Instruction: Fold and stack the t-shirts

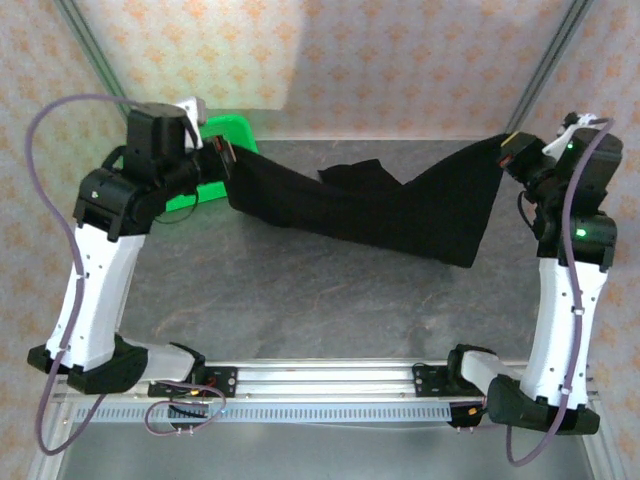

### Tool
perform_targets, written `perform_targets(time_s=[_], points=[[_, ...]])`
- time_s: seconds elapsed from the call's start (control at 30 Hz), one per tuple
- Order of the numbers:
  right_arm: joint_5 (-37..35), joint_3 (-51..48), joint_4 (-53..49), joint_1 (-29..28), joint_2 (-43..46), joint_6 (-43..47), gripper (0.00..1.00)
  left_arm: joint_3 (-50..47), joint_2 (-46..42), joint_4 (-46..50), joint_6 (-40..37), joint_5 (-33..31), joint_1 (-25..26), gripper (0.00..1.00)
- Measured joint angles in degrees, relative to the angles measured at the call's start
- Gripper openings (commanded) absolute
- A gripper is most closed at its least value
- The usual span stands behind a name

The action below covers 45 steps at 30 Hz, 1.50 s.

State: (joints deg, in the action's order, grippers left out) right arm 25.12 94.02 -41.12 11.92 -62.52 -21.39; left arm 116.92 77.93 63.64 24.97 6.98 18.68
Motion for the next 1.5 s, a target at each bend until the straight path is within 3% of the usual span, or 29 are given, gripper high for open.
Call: perform_targets(time_s=[0.37, 0.6, 0.87, 1.13, 1.5], points=[[0.24, 20.22, -1.95, 0.13, -1.73, -0.63, 0.0, 25.75, 9.46, 1.27, -5.66, -1.33, -2.54, 0.0], [2.51, 32.98, -3.89, 0.11, -11.1, -0.39, 0.0, 35.04, 17.84, -1.88, -5.92, 1.14, -4.17, 0.0], [6.25, 40.74, -5.81, 0.11, -28.61, -0.44, 0.0, 38.77, 32.13, -8.09, -2.27, 9.44, -8.76, 0.0], [7.78, 58.23, -5.6, 0.24, -47.95, -2.19, 0.0, 42.91, 44.48, -18.91, 5.22, 18.86, -13.31, 0.0], [9.31, 62.18, 0.39, 4.0, -46.45, -5.35, 0.0, 45.81, 42.29, -28.44, 12.94, 28.0, -25.16, 0.0]])
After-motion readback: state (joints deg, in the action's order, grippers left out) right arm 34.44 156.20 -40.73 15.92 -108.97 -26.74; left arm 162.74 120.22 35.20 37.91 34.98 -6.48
